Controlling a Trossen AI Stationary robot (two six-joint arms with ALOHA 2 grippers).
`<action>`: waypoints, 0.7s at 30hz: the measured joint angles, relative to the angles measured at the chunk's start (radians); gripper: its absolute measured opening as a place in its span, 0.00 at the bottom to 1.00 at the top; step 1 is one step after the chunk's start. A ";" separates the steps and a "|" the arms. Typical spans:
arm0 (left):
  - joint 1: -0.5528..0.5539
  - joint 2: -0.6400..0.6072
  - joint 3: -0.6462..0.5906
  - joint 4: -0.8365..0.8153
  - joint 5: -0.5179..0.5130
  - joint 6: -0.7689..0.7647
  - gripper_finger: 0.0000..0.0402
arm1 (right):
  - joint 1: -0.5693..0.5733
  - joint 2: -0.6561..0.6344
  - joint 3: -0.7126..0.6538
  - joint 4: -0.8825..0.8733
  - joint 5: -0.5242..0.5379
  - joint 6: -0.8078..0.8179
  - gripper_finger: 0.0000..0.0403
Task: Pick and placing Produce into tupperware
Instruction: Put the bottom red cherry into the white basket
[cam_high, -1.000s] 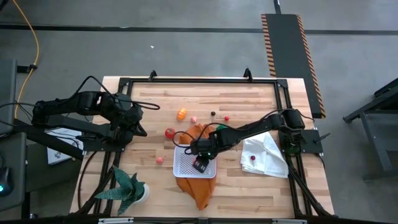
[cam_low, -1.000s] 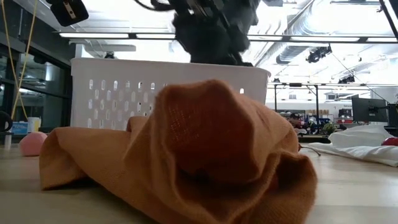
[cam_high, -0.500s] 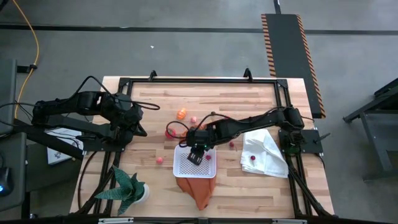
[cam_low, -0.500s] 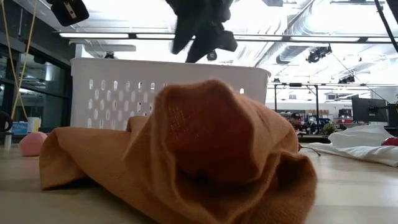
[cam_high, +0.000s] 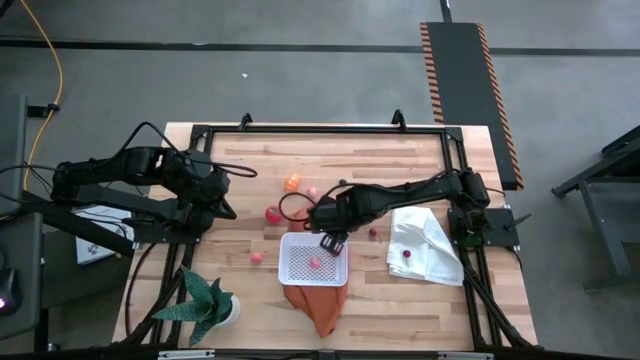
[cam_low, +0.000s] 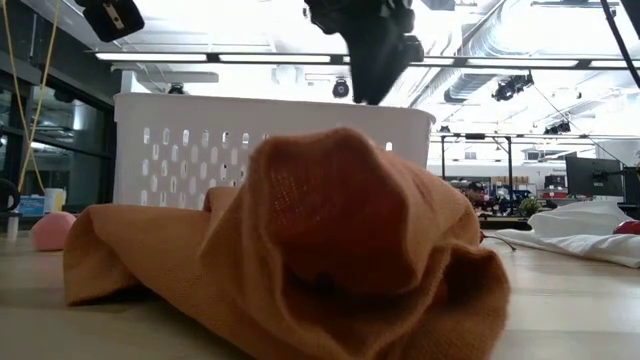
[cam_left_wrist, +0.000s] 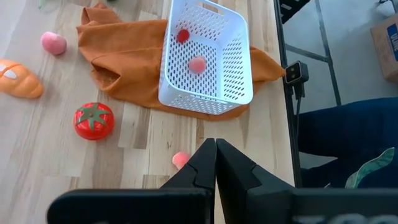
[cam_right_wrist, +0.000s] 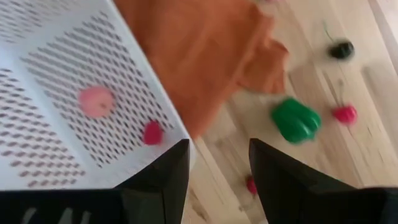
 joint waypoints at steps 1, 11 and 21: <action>0.000 0.000 0.000 0.000 0.000 0.000 0.00 | 0.000 0.000 0.000 -0.019 0.000 0.018 0.39; 0.000 0.000 0.000 0.000 0.000 0.002 0.00 | 0.000 0.000 -0.001 -0.203 0.020 0.233 0.39; 0.000 0.000 0.000 0.000 0.000 0.002 0.00 | 0.000 0.000 -0.001 -0.272 -0.012 0.493 0.39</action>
